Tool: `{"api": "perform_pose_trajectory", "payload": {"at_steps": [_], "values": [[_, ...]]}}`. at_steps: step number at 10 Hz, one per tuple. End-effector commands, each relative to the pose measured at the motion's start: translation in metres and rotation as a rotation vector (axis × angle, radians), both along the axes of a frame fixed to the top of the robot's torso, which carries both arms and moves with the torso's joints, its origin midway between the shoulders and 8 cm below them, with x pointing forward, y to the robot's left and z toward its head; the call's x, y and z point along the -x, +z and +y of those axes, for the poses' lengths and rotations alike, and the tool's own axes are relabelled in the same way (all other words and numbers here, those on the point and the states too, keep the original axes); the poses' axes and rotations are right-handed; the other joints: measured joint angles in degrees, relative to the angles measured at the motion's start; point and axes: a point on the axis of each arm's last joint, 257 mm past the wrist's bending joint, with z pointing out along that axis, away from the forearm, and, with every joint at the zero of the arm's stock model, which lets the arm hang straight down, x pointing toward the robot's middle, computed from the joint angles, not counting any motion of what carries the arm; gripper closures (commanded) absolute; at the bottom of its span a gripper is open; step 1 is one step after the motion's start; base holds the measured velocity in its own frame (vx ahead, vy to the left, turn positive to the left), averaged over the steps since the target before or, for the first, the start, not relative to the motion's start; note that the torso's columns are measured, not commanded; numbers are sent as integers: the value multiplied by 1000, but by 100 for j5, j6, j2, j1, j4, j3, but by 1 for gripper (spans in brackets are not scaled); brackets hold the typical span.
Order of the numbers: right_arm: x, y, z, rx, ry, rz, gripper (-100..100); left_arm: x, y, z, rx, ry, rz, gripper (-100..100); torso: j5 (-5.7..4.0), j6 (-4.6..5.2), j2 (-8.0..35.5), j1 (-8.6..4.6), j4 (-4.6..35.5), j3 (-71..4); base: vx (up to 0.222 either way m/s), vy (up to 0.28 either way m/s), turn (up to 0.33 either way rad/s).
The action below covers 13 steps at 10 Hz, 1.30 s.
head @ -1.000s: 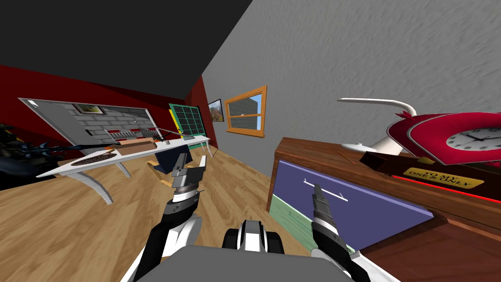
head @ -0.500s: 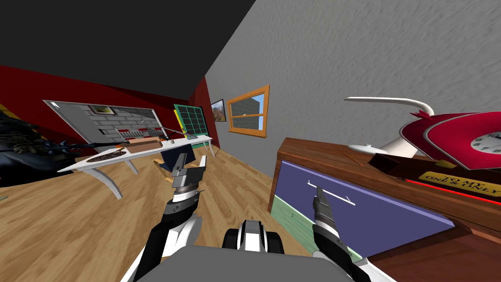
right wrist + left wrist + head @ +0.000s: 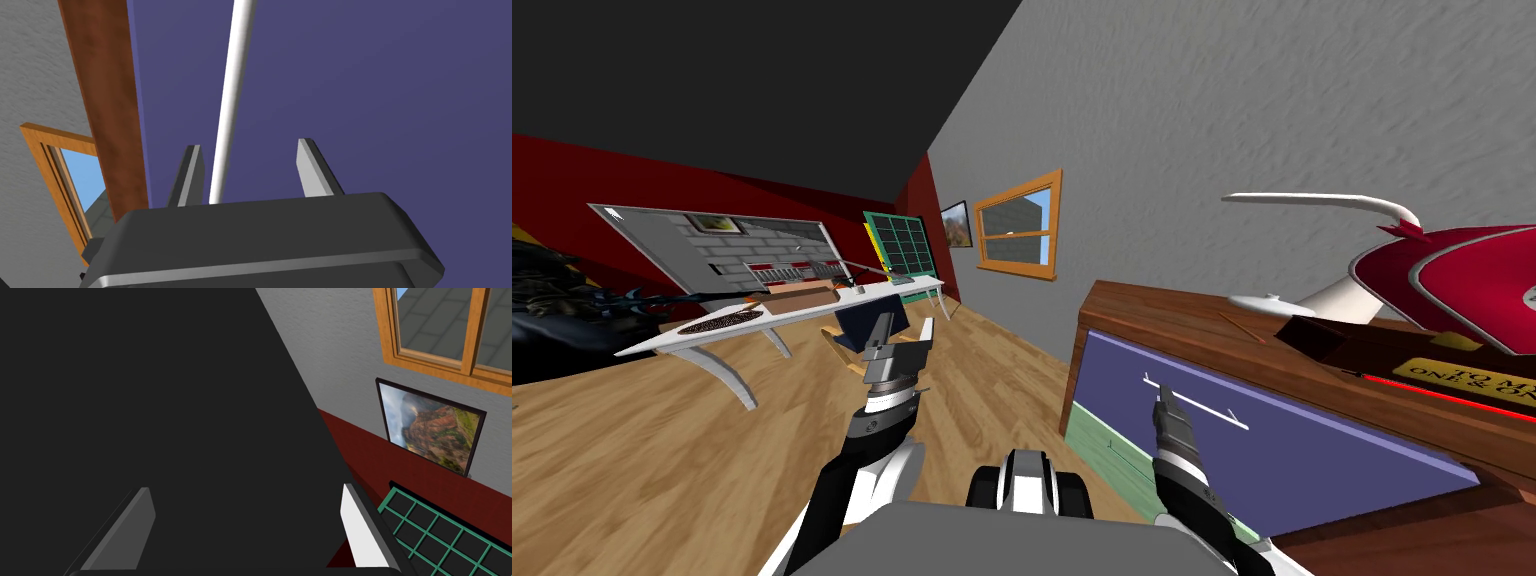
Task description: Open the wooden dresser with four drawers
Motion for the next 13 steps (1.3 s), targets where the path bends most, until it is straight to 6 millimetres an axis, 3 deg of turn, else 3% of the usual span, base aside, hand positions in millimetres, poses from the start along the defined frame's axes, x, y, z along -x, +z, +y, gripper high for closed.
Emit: {"api": "perform_pose_trajectory", "payload": {"at_steps": [1,5,6,13], "values": [[1,7,2,2,4,-11,100,0,0,0,0,0,0,0,-33,5,-32,-39,-28,-6,-84,94,-40],[3,7,3,0,8,-5,100,0,0,0,0,0,0,0,-5,1,-23,-19,-5,-13,-126,89,-30],[5,9,4,-42,12,-29,-100,0,0,0,0,0,0,0,-8,0,-52,-33,-13,-30,11,-3,33],[12,14,6,-219,25,-132,-100,0,0,0,0,0,0,0,-3,1,-22,-12,-5,-13,57,-47,28]]}}
